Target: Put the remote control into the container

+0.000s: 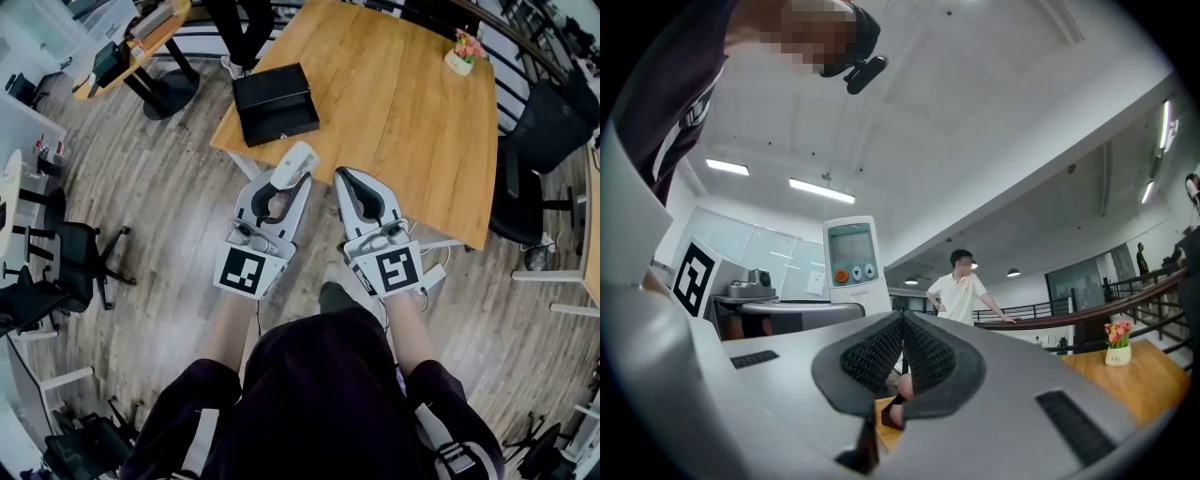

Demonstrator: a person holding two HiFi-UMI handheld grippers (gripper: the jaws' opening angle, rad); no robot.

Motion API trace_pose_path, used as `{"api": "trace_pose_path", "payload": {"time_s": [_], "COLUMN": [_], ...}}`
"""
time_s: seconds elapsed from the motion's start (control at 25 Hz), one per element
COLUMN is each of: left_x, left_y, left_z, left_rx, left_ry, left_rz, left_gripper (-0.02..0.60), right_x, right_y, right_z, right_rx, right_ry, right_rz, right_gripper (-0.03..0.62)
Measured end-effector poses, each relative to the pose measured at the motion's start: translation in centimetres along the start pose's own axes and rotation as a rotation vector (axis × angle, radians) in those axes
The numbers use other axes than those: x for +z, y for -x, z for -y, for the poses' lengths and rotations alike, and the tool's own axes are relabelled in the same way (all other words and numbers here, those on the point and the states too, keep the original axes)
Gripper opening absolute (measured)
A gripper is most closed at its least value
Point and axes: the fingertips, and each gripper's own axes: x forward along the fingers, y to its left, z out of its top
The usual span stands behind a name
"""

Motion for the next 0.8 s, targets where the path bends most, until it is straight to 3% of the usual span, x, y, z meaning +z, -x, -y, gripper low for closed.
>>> {"api": "trace_pose_path", "payload": {"time_s": [0.36,0.52,0.8], "left_x": [0.0,-0.8,-1.7], "left_y": [-6.3,-7.1,-8.2], "left_z": [-1.0,-1.5,-2.7], "left_rx": [0.044,0.041,0.072], "left_ry": [-0.010,-0.067,-0.065], "left_rz": [-0.016,-0.069,-0.075], "left_gripper": [0.091,0.091,0.091], "right_x": [0.1,0.1,-1.0], "right_y": [-2.3,-2.7,-3.0], "right_z": [6.1,7.8,9.7], "right_rx": [0.037,0.043,0.031], "right_ry": [-0.034,-0.044,-0.055], "right_rz": [0.014,0.022,0.019], "right_gripper": [0.018,0.018,0.018]}}
